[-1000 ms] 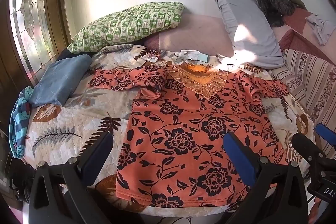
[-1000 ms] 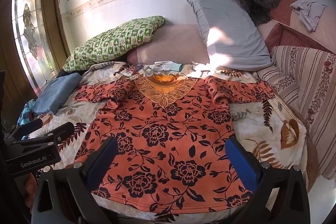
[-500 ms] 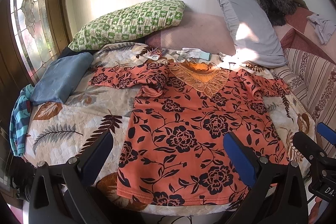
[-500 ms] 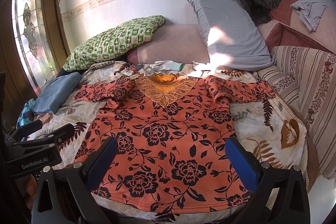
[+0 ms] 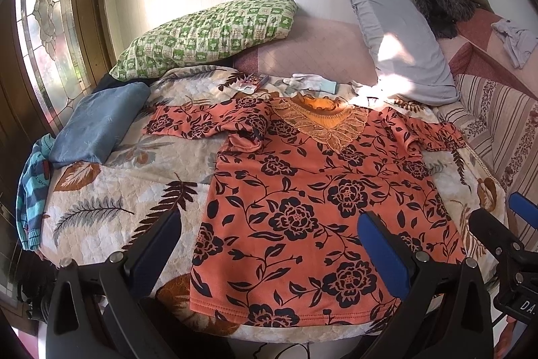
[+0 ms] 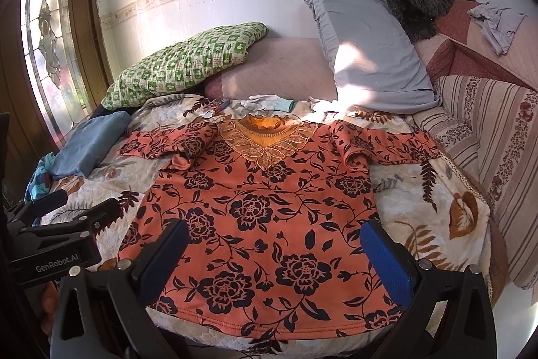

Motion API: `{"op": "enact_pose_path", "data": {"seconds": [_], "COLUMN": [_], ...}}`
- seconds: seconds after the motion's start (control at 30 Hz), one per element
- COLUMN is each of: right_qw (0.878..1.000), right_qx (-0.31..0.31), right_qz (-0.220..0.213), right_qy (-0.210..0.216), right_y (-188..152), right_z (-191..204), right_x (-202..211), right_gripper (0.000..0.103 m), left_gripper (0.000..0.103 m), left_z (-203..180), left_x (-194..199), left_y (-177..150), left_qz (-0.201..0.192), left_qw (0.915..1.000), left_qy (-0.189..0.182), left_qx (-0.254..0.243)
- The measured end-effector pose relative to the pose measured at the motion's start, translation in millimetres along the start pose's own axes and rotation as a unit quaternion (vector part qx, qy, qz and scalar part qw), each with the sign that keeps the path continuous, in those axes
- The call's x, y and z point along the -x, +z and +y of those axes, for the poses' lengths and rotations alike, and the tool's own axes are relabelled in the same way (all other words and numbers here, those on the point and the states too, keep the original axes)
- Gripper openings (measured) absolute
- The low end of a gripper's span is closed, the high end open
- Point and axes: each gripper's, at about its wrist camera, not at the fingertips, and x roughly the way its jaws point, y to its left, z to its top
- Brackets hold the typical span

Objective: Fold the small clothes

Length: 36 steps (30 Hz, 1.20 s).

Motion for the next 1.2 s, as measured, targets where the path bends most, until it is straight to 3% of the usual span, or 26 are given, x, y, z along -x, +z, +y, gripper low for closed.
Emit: {"op": "enact_pose_path", "data": {"seconds": [1.2], "right_qw": [1.0], "right_qx": [-0.005], "right_qz": [0.015], "right_qy": [0.02], "right_y": [-6.1], "right_z": [0.9], "right_x": [-7.3], "right_gripper": [0.103], "left_gripper": [0.103], "left_z": [-1.0], "left_x": [-2.1], "left_y": [-4.8], "left_qz": [0.009], "left_qw": [0.9999], "left_qy": [0.006], "left_qx": [0.002]}}
